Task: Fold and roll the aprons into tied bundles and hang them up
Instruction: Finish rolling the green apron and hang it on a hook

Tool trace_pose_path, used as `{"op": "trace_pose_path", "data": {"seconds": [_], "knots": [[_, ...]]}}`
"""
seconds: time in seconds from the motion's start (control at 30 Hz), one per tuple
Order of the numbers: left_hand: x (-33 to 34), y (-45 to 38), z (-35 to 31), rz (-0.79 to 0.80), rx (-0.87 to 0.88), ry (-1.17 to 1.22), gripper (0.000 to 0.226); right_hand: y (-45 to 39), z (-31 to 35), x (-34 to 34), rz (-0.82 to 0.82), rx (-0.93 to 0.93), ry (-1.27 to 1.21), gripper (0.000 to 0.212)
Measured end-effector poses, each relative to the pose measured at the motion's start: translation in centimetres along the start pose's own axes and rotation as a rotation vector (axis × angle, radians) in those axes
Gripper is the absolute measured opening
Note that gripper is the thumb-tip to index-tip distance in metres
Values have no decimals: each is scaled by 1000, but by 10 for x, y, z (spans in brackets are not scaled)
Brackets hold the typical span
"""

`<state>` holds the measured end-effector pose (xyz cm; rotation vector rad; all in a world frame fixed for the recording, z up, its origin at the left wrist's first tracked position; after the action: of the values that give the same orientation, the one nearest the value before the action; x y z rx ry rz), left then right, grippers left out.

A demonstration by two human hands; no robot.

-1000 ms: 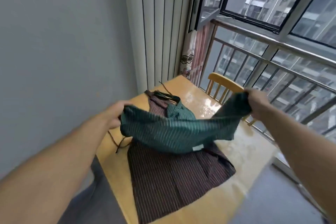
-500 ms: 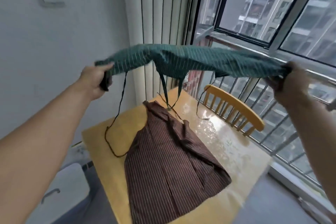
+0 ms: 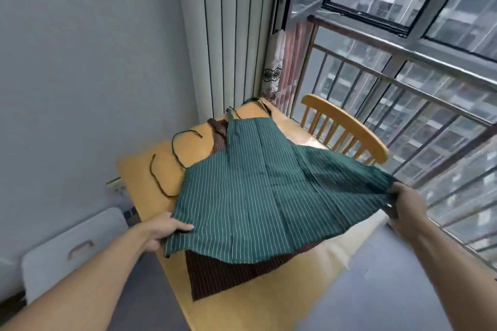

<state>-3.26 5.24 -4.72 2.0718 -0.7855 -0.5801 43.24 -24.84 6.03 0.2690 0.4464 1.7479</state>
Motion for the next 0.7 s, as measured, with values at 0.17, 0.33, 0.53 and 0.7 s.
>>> {"op": "trace_pose_path", "data": {"seconds": [0.17, 0.33, 0.53, 0.7], "knots": [[37, -42, 91, 10, -199, -117, 66, 49, -38, 53, 258, -17, 80, 17], [50, -60, 138, 10, -279, -222, 105, 159, -110, 146, 886, -196, 436, 2], [13, -36, 59, -657, 178, -144, 53, 234, -259, 197, 1527, -278, 1165, 5], [36, -86, 48, -328, 123, -214, 73, 187, -281, 187, 1140, -253, 1222, 42]]}}
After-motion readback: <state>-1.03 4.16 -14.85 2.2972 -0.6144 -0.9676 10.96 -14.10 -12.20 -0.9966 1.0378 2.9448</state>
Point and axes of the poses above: each hand's wrist, its own y-axis away from the middle knuckle, its own x-axis out of the palm, z = x × y, the point moved 6 cm from there along -y, towards the middle knuckle, and after that the axes turned 1 degree about -z, right-handed, at the moved point
